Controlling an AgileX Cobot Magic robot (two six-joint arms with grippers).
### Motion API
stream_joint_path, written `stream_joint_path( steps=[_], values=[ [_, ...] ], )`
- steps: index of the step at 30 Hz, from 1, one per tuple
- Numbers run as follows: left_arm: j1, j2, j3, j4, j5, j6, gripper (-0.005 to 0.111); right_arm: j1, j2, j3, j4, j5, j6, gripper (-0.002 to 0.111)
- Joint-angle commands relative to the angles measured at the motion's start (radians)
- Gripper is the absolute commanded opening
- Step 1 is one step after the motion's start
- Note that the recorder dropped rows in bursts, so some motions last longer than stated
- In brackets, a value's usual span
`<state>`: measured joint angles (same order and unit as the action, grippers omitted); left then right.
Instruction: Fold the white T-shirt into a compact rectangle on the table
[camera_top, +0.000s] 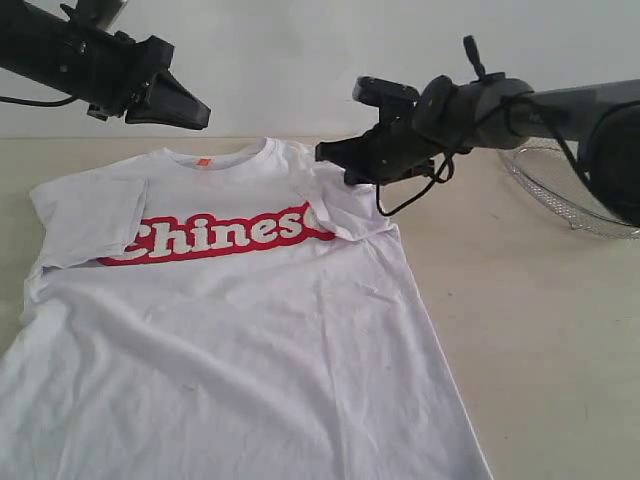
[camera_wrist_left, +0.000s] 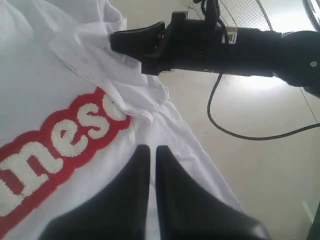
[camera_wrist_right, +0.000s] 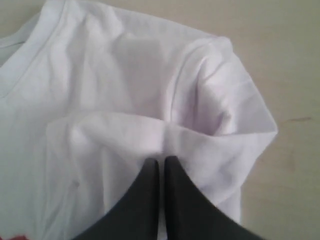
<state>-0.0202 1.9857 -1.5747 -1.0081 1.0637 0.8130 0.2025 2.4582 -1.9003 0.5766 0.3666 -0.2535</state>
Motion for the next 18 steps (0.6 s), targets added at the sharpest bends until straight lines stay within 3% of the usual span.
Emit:
stream_joint_path(
  steps=[1, 7, 10, 12, 18],
  values=[
    [-0.002, -0.014, -0.007, -0.001, 0.009, 0.002, 0.005, 0.021, 0.012, 0.005, 0.019, -0.099, 0.003, 0.000],
    [-0.002, -0.014, -0.007, -0.001, 0.009, 0.002, 0.005, 0.021, 0.008, -0.007, 0.020, -0.152, 0.031, 0.000],
    [0.018, -0.020, -0.007, -0.001, 0.035, 0.002, 0.005, -0.002, -0.047, -0.007, 0.019, -0.025, 0.050, 0.000],
    [0.066, -0.043, -0.005, -0.003, 0.095, 0.027, 0.005, -0.020, -0.100, 0.021, 0.017, 0.035, 0.038, 0.000],
    [0.202, -0.120, 0.045, -0.001, 0.087, -0.011, 0.005, -0.033, -0.318, 0.285, 0.036, 0.004, 0.002, 0.000]
  ],
)
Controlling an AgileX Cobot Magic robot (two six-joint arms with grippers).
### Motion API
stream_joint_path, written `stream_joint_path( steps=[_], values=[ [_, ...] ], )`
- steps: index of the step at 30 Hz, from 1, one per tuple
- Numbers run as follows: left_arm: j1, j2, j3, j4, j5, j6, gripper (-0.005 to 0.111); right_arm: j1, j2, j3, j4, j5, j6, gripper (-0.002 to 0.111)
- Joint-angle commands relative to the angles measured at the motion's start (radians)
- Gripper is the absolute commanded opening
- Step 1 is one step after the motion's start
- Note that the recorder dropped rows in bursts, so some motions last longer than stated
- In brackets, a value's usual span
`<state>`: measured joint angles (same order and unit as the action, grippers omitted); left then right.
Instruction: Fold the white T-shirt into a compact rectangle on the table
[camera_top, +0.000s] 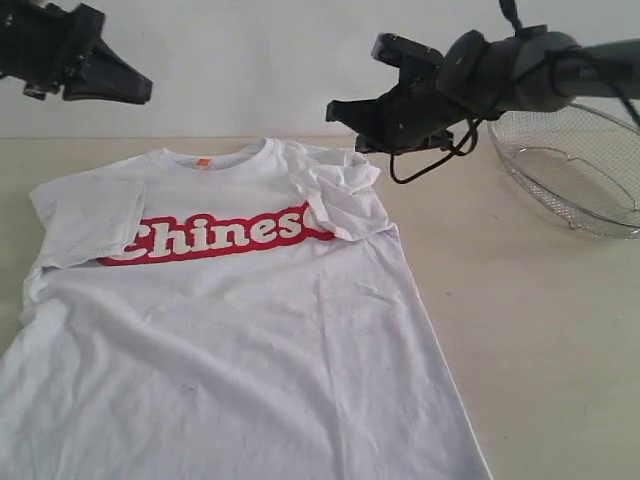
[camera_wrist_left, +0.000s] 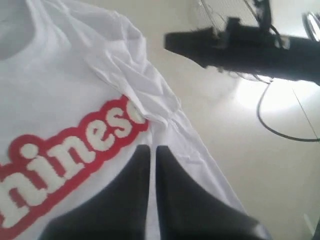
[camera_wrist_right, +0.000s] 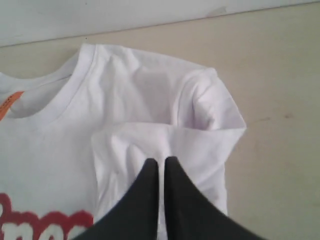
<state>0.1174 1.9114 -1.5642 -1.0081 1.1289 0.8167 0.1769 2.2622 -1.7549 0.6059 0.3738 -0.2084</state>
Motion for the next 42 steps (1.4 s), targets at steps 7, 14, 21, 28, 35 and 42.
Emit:
stream_joint_path(
  steps=[7, 14, 21, 28, 35, 42],
  values=[
    [0.166, -0.215, 0.226, -0.005, -0.045, -0.015, 0.005, -0.005, -0.400, 0.444, 0.014, 0.054, -0.070, 0.000],
    [0.189, -0.375, 0.440, -0.008, -0.022, -0.046, 0.005, -0.005, -0.627, 0.605, 0.007, 0.247, -0.123, 0.000],
    [0.192, -0.669, 0.742, -0.028, -0.079, -0.035, 0.005, -0.007, -0.794, 0.777, -0.002, 0.350, -0.199, 0.000],
    [0.192, -0.957, 1.001, -0.019, -0.099, -0.071, 0.005, -0.007, -0.938, 1.017, 0.036, 0.360, -0.199, 0.000],
    [0.192, -1.074, 1.172, 0.095, -0.159, -0.196, 0.005, -0.007, -1.002, 1.140, 0.124, 0.409, -0.181, 0.000],
    [0.192, -1.077, 1.176, 0.154, -0.155, -0.274, 0.005, -0.005, -1.009, 1.142, 0.130, 0.436, -0.196, 0.000]
  ],
)
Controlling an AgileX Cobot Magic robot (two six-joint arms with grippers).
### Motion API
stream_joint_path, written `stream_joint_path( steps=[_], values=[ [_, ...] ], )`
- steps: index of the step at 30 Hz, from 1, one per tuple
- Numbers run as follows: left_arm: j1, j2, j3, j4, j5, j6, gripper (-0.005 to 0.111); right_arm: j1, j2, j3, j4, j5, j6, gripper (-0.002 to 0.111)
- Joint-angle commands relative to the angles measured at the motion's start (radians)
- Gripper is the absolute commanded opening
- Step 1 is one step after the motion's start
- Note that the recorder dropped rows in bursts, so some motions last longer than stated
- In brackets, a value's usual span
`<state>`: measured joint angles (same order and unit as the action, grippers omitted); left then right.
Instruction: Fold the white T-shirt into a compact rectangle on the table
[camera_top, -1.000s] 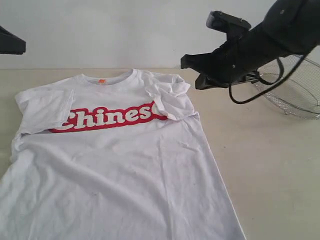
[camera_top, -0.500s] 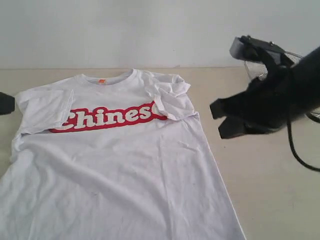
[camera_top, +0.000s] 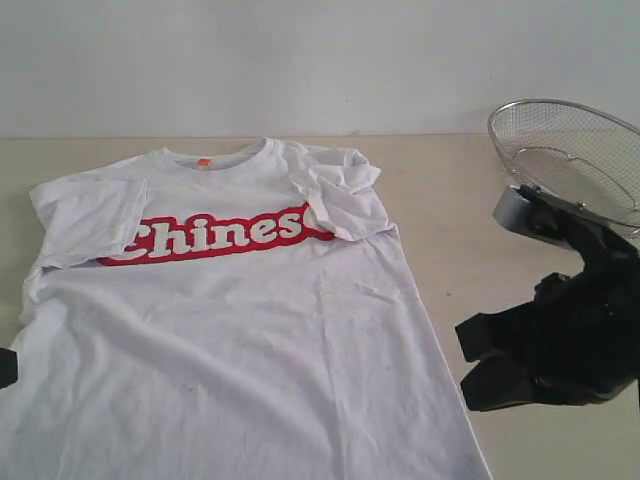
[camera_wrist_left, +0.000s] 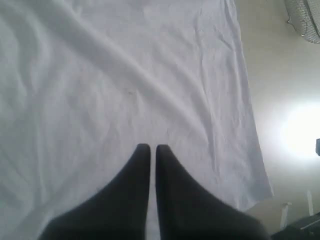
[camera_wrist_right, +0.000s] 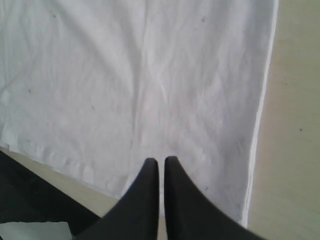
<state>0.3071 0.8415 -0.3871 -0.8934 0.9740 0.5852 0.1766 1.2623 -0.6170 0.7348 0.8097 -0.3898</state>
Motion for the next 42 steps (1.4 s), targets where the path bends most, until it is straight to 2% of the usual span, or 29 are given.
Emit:
stream_joint_path(
  steps=[1, 7, 10, 13, 20, 25, 27, 31, 34, 42],
  values=[
    [0.002, -0.007, -0.011, 0.064, 0.008, -0.072, 0.005, -0.005, -0.009, 0.004, -0.008, -0.008, -0.012, 0.000],
    [0.002, 0.006, -0.136, 0.390, 0.076, -0.313, 0.005, -0.005, -0.009, 0.004, -0.023, -0.021, -0.014, 0.000],
    [0.002, 0.051, -0.205, 0.513, 0.165, -0.374, 0.005, -0.005, -0.009, 0.004, -0.023, -0.040, -0.019, 0.000],
    [0.002, 0.127, -0.230, 0.511, 0.247, -0.377, 0.005, -0.005, -0.009, 0.004, -0.023, -0.054, -0.019, 0.000],
    [0.002, 0.312, -0.230, 0.526, 0.247, -0.377, 0.005, -0.005, -0.009, 0.004, -0.015, -0.052, -0.022, 0.000],
    [-0.005, 0.372, -0.230, 0.588, 0.247, -0.379, 0.006, -0.005, -0.009, 0.004, -0.009, -0.048, -0.024, 0.000],
    [-0.005, 0.393, -0.230, 0.587, 0.247, -0.377, 0.012, -0.005, -0.009, 0.004, -0.009, -0.048, -0.024, 0.000],
    [-0.005, 0.435, -0.230, 0.576, 0.247, -0.384, 0.041, -0.005, -0.009, 0.004, -0.009, -0.046, -0.027, 0.000],
    [-0.005, 0.460, -0.224, 0.583, 0.247, -0.426, 0.056, -0.005, -0.009, 0.004, -0.009, -0.046, -0.027, 0.000],
    [-0.005, 0.514, -0.173, 0.599, 0.247, -0.410, 0.057, -0.005, -0.009, 0.004, -0.009, -0.040, -0.028, 0.000]
  ],
)
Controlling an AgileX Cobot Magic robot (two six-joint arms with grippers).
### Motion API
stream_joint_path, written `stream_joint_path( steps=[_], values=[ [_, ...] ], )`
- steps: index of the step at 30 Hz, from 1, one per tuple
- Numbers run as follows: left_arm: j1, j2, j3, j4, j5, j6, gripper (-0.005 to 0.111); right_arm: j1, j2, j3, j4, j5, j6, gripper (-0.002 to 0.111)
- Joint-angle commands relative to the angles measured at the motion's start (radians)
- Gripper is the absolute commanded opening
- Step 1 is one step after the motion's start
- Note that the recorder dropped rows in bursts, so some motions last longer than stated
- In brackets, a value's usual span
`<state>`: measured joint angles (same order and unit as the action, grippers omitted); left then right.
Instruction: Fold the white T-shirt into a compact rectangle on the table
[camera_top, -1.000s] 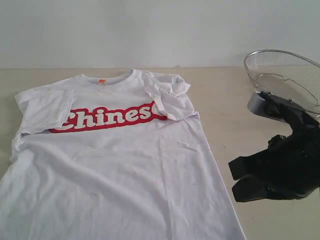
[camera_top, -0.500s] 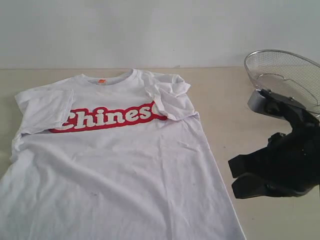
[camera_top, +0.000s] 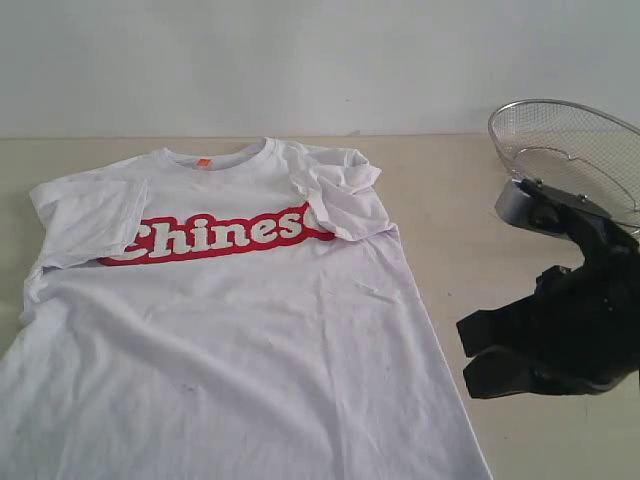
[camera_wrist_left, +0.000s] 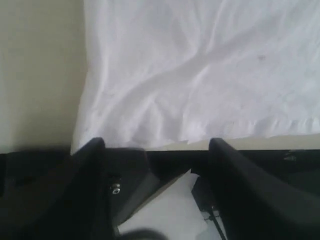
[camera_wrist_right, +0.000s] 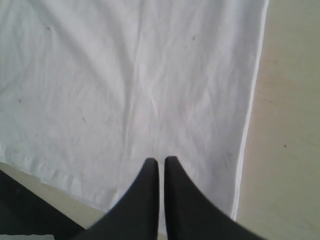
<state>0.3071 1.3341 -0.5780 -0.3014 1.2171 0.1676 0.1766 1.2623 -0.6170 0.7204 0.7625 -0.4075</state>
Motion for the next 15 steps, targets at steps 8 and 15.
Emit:
stream_joint_path(
  steps=[8, 15],
  values=[
    [-0.005, 0.060, 0.018, 0.043, 0.004, 0.020, 0.057, -0.005, -0.007, 0.019, 0.003, 0.034, -0.048, 0.000],
    [-0.005, 0.157, 0.018, 0.027, -0.014, 0.034, 0.057, -0.005, -0.003, 0.038, -0.019, 0.000, -0.047, 0.032]
  ],
)
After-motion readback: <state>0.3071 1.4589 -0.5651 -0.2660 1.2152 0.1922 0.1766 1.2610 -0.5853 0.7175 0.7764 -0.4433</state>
